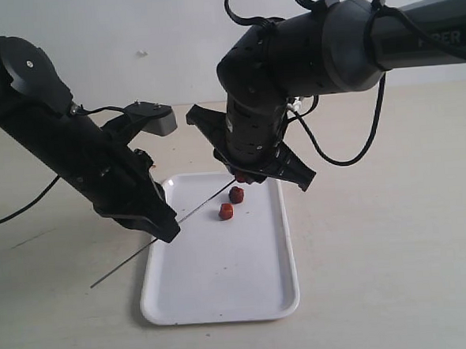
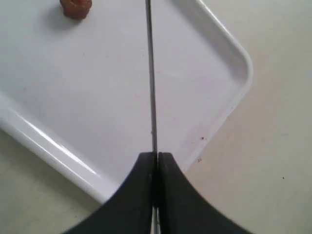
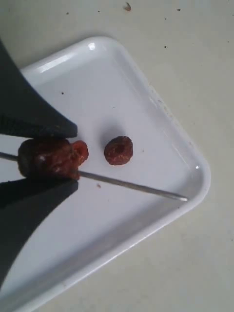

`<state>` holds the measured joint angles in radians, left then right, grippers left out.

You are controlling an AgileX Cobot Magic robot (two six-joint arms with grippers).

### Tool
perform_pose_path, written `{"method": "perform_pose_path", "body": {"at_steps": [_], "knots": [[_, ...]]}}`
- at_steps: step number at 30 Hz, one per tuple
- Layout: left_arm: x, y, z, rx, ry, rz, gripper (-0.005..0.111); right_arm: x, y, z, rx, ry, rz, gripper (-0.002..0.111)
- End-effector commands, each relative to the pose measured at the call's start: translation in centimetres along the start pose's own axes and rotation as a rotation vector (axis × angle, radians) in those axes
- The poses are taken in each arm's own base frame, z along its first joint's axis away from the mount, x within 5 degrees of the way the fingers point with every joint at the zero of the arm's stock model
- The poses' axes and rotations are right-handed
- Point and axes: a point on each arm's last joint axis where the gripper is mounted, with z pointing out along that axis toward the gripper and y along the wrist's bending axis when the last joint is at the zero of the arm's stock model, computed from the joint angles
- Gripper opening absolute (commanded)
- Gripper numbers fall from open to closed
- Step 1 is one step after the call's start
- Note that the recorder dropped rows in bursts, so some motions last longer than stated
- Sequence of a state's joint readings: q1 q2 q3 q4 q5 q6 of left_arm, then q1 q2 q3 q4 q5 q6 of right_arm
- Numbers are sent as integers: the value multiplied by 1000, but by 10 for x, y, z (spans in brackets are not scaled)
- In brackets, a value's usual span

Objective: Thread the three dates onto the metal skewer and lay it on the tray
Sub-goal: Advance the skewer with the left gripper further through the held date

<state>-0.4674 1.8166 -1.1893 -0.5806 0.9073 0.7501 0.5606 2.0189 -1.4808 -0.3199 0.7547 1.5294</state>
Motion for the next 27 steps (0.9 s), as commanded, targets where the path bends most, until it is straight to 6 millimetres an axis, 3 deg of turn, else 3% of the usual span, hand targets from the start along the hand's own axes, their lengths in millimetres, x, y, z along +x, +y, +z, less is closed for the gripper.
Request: {"method": "perform_pose_path", "body": {"at_steps": [1, 11, 18, 27], "knots": [[-4, -7, -1, 28, -12, 28, 0, 1, 4, -1, -30, 1, -13, 28], [-4, -7, -1, 28, -12, 32, 0, 1, 4, -1, -30, 1, -13, 29], [-4, -6, -1, 27, -11, 35, 0, 1, 9, -1, -88, -7, -48, 51], [-4, -6, -1, 23, -15, 48, 0, -1, 11, -1, -109, -28, -83, 56]]}}
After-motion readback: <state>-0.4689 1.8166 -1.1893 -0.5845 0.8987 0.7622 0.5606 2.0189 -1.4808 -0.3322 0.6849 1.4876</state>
